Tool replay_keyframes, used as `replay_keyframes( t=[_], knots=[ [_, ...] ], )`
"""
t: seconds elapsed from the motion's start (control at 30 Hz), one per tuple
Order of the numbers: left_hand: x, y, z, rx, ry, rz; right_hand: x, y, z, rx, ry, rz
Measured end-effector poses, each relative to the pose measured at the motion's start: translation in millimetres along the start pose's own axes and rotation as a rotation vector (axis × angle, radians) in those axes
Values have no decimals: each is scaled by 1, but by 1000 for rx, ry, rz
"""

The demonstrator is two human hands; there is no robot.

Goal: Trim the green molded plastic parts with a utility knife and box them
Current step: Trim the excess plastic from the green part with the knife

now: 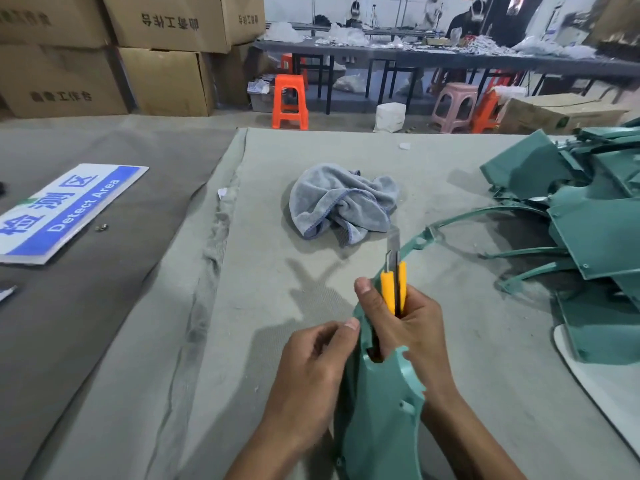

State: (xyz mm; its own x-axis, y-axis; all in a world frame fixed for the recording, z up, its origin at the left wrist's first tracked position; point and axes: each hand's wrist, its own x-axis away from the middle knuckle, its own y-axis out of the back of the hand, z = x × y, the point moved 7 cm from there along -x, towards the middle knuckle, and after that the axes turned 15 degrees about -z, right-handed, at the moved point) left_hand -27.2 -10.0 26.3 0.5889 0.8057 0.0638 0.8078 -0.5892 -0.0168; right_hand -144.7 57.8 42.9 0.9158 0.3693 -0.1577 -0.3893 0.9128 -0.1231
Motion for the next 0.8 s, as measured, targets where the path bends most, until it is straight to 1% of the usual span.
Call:
replay_keyframes(
  t=[0.07, 0.13, 0.2, 0.23, 0.3, 0.37, 0.43, 0.5, 0.57, 0.63, 0.7, 0.8],
  knots=[
    [-1, 3, -2, 32, -21, -45, -2, 2, 8, 139, 129, 25],
    [-1, 5, -3, 93, -23, -66, -1, 1, 12, 226, 210, 41],
    [-3, 6, -3, 164, -7, -67, 2, -4, 6, 194, 185, 85],
    [-3, 5, -3, 225, 27, -59, 3, -6, 2, 189, 173, 124],
    [-3, 4, 0, 313, 95, -50, 6, -10, 3, 265, 248, 154],
    [-3, 7, 1, 312, 108, -101, 3, -5, 8, 327, 343, 94],
    [-2, 10, -1, 335, 119, -154, -2, 8, 15, 379, 427, -11],
    [-1, 11, -2, 358, 134, -196, -9, 20, 19, 488, 519, -86],
    [0, 12, -1, 337, 149, -227, -14, 29, 18, 600, 568, -140],
    [1, 12, 0, 320, 172, -234, -18, 33, 18, 652, 604, -194],
    [1, 12, 2, 343, 202, -235, -17, 32, 18, 693, 659, -214],
    [1, 13, 2, 402, 235, -225, -17, 29, 14, 737, 687, -174]
  ],
)
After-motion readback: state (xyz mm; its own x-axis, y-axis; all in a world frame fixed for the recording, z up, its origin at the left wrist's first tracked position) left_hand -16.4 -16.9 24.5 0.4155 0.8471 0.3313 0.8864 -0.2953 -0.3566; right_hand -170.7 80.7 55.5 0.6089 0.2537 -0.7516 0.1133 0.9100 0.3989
